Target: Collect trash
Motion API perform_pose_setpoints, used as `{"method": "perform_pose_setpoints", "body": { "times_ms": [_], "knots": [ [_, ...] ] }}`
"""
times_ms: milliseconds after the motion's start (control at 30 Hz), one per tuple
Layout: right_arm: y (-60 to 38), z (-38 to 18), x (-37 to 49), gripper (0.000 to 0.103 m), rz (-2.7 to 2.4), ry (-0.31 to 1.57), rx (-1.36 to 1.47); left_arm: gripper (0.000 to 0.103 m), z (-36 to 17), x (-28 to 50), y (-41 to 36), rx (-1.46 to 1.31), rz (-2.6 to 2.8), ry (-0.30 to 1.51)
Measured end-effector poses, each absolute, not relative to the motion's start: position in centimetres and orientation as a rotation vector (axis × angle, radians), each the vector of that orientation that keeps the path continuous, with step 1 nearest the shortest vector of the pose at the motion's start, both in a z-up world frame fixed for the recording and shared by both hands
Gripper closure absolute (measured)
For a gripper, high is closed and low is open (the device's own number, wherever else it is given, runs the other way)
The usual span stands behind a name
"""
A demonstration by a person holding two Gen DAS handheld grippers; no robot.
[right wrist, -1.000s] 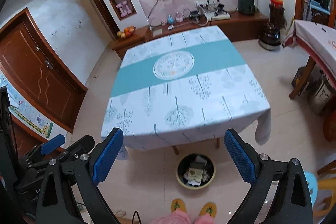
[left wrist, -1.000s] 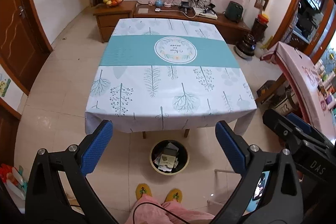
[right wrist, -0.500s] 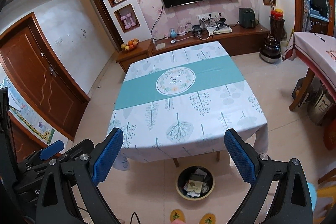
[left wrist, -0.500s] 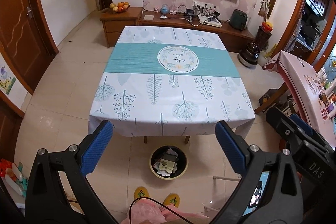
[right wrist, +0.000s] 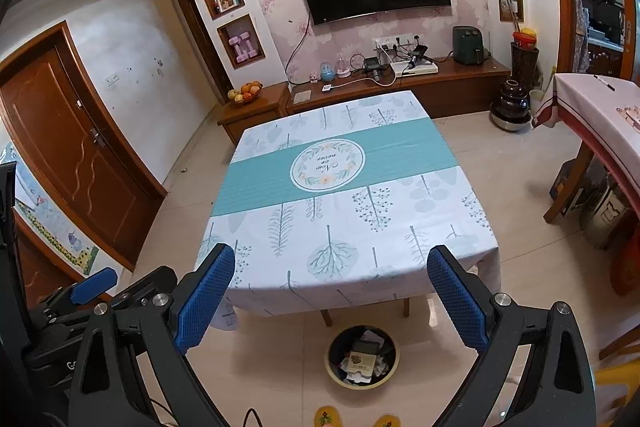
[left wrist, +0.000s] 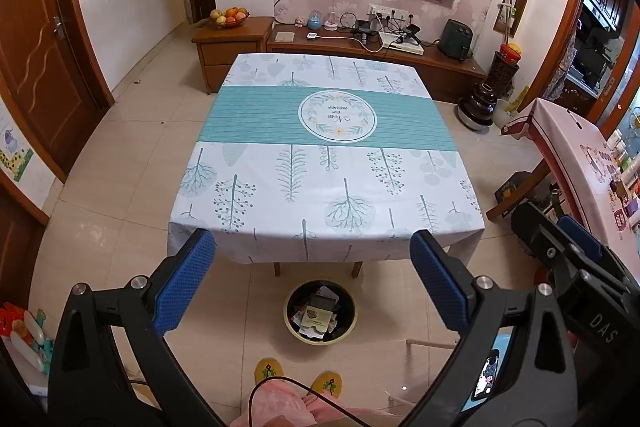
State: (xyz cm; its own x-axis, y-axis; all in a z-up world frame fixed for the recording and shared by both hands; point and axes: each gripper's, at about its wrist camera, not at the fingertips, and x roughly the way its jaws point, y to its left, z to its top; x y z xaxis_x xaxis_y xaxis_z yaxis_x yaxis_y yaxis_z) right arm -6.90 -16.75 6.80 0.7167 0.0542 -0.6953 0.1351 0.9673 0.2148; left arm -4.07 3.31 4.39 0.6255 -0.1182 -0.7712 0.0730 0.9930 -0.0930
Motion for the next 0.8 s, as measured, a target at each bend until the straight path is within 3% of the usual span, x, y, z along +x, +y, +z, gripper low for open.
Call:
{"method": "perform_pose_setpoints", "body": {
  "times_ms": [800],
  "knots": [
    [-17.39,7.02,-7.08,0.005,-0.042,0.774,0.259,0.006,4.32,-4.15,2.70,-0.051,-0.101,0.894]
  ]
}}
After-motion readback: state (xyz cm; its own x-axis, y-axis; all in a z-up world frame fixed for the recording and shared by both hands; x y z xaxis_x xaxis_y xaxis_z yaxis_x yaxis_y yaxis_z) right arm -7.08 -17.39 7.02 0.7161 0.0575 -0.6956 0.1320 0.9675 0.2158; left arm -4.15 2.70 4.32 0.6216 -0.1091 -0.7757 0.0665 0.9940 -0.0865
